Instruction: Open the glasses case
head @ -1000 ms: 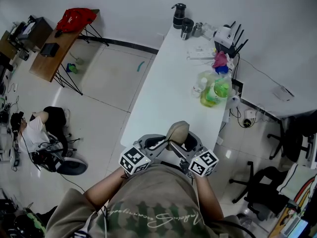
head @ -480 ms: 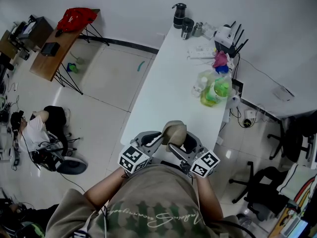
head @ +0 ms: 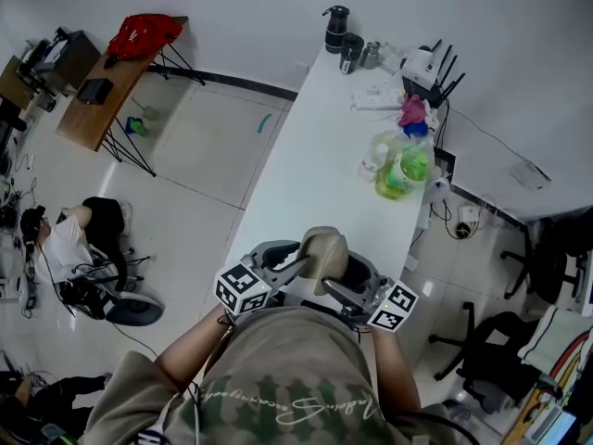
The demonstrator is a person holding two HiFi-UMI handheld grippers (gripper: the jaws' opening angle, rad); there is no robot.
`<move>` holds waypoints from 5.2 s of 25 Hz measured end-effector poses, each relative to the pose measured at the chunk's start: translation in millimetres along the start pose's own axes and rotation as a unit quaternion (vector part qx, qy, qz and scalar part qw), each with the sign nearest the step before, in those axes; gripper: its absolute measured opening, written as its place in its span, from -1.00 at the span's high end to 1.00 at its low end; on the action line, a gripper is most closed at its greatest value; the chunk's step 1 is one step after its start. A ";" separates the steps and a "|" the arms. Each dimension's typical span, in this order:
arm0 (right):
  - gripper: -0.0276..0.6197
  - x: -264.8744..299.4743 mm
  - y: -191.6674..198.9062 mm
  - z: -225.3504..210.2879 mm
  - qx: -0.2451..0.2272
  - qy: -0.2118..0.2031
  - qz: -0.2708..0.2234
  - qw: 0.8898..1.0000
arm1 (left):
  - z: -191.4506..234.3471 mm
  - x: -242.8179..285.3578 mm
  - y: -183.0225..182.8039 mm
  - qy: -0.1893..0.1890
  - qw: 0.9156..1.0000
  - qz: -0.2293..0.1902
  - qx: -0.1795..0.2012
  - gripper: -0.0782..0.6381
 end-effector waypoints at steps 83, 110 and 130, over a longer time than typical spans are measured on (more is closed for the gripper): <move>0.73 -47.5 47.4 -56.3 0.209 0.264 -0.047 0.940 | 16.8 18.6 44.9 -0.049 0.992 0.053 -0.107 0.48; 0.73 -82.9 86.0 -176.8 0.216 0.476 -0.017 0.853 | 20.7 10.5 66.1 -0.032 0.990 0.081 -0.113 0.48; 0.48 -41.7 113.9 -224.8 0.178 0.490 0.100 0.848 | 8.8 -16.1 87.2 -0.046 0.982 0.094 -0.155 0.48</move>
Point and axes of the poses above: the fingertips, and each gripper's own axes: x forward along the fingers, z to its left, y out of its underside, the point moved 10 cm from there along -x, backward along the fingers, and after that the axes turned 4 degrees about -z, right-handed, at the moved point
